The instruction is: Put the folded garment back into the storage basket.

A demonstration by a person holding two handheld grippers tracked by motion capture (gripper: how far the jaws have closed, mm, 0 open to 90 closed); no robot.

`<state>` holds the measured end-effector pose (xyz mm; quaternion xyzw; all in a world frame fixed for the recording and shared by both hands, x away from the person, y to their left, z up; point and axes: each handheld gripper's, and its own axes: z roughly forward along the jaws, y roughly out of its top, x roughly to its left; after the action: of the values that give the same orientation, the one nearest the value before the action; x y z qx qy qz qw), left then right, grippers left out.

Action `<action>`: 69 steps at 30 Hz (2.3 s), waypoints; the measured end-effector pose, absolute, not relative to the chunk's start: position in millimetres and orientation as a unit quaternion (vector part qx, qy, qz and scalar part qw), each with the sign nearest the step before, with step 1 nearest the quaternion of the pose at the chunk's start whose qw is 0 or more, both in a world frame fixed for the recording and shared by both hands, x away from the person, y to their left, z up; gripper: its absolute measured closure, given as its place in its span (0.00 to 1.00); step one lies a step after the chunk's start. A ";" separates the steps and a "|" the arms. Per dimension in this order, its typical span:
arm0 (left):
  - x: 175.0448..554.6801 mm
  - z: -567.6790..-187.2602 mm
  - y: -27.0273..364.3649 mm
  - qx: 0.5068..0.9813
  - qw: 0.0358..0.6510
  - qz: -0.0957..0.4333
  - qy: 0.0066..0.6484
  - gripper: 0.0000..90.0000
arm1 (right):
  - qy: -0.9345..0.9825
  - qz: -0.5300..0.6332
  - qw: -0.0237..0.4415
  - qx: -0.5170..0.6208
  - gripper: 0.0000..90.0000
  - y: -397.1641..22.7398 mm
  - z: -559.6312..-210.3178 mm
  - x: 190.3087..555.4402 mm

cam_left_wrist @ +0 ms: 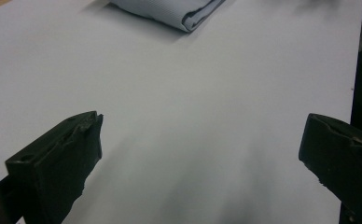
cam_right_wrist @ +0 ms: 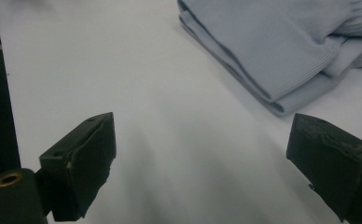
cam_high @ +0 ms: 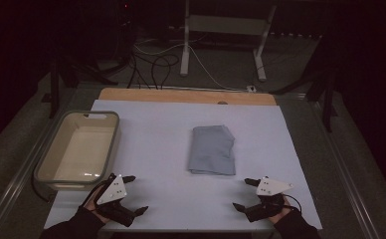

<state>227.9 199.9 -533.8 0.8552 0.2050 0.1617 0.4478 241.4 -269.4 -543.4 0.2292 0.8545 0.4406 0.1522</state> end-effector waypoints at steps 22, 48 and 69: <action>228.0 -531.9 201.5 0.861 0.447 0.144 0.194 0.00 | 0.867 0.425 0.142 0.218 0.09 -260.9 -541.6 237.6; 222.9 -510.2 186.9 0.876 0.439 0.120 0.163 0.00 | 0.865 0.432 0.147 0.210 0.09 -259.3 -509.4 227.1; 235.4 -477.4 173.6 0.875 0.445 0.119 0.148 0.00 | 0.857 0.445 0.166 0.200 0.08 -260.7 -471.4 230.8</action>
<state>235.4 173.6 -477.4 0.8751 0.1480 0.1190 0.4452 230.8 -260.7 -471.4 0.2002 0.8568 0.4453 0.1661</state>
